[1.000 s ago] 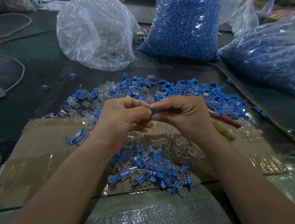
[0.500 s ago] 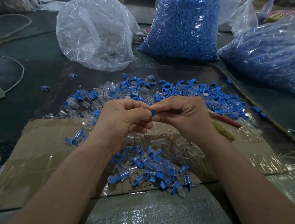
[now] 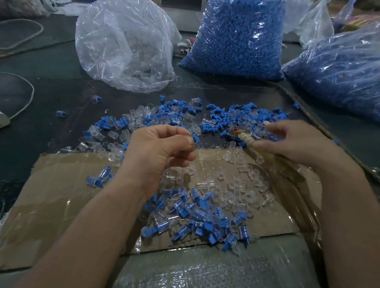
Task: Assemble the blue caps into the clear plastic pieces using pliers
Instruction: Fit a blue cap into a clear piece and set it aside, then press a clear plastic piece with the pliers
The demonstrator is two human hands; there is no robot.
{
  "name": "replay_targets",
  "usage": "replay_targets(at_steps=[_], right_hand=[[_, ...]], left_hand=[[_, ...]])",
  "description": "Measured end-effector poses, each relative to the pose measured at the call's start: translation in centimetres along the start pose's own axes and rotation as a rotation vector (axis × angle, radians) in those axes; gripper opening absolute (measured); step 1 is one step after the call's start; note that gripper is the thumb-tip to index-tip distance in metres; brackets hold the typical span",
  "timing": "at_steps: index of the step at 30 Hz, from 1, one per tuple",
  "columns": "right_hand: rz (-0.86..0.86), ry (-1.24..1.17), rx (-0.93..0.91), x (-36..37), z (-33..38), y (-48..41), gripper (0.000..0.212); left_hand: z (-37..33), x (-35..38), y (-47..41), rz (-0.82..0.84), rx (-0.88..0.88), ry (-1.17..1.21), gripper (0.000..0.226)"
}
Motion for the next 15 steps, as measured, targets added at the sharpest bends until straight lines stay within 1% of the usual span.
replay_targets(at_steps=[3,6,8,9,12,15], right_hand=[[0.133,0.093,0.064,0.7,-0.3,-0.2,0.078],[0.181,0.115,0.108,1.3,-0.3,-0.2,0.092],[0.183,0.152,0.121,1.5,-0.3,-0.3,0.093],[0.172,0.169,0.122,1.5,-0.2,-0.4,0.089],[0.109,0.162,0.123,1.5,0.2,-0.5,0.066],[0.053,0.14,0.118,1.4,0.4,-0.5,0.053]], left_hand=[[0.0,-0.1,0.0,0.002,-0.004,0.004,0.009],[0.1,-0.2,0.0,0.004,-0.005,0.01,0.008],[0.1,-0.1,0.0,0.005,-0.003,0.008,0.009],[0.1,-0.1,0.0,0.004,-0.002,0.008,0.009],[0.2,-0.1,0.0,0.004,0.0,0.011,0.009],[0.3,-0.2,-0.1,0.012,0.0,0.024,0.007]])
Point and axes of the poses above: each hand's wrist, its own y-axis away from the middle knuckle, its own x-axis out of the palm, z = x × y, the point moved 3 cm from there along -y, towards the middle knuckle, and after that the axes turned 10 degrees about -x, right-handed, at the moved point
